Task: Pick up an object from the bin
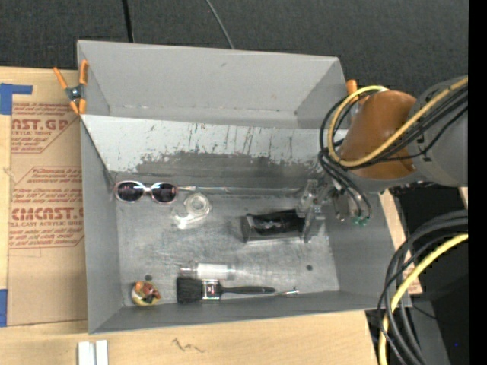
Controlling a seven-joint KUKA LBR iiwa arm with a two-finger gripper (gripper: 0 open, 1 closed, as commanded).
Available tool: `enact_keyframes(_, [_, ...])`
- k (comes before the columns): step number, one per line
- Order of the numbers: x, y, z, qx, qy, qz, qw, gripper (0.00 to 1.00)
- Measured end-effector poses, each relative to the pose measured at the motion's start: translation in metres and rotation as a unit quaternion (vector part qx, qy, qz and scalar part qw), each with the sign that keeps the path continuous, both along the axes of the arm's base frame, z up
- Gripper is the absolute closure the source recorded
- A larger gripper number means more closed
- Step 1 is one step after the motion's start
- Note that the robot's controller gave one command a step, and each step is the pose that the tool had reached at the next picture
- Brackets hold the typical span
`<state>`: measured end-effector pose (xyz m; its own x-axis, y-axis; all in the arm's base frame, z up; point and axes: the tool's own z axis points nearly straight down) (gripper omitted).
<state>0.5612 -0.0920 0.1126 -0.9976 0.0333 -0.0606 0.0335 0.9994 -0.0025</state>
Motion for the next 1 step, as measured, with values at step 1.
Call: enact_keyframes(1, [0.0000, 0.0000, 0.0000, 0.000, 0.0000, 0.000, 1.0000, 1.00])
